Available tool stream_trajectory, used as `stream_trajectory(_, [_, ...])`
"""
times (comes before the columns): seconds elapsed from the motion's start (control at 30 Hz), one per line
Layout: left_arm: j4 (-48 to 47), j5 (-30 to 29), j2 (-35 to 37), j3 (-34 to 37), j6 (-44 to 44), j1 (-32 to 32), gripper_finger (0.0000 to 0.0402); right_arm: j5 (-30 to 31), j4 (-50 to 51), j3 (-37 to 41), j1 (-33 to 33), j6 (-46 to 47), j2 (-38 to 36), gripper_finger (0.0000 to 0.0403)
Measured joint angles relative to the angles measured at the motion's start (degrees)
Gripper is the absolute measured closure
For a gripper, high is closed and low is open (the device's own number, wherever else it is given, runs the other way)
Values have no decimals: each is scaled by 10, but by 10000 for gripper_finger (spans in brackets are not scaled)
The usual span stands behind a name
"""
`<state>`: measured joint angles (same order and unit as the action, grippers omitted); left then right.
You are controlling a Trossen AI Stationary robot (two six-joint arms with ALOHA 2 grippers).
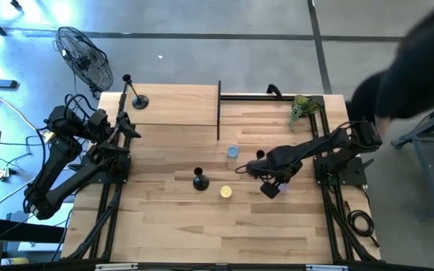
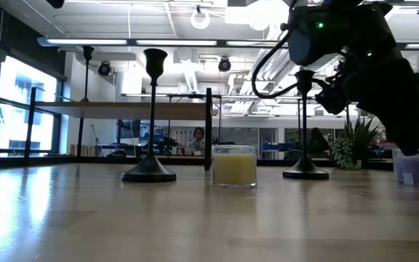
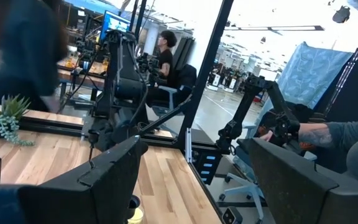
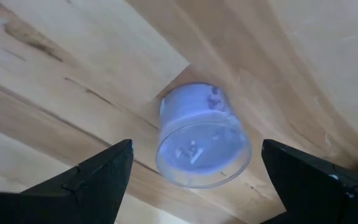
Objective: Pick & Place candle stick holders
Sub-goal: Put the purple candle on the shelf
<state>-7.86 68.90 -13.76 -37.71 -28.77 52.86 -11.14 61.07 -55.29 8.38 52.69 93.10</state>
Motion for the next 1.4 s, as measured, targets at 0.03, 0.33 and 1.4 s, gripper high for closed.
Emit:
stream_trajectory(0.03, [0, 0, 0, 0, 0, 0, 107, 0, -5, 0, 2, 1, 0, 53])
stream_trajectory(0.33, [0, 0, 0, 0, 0, 0, 107, 27, -20, 0, 11, 30, 0, 53])
stream_trajectory(1.4, [0, 28, 0, 0, -3, 0, 107, 10, -18, 0, 21, 67, 0, 53])
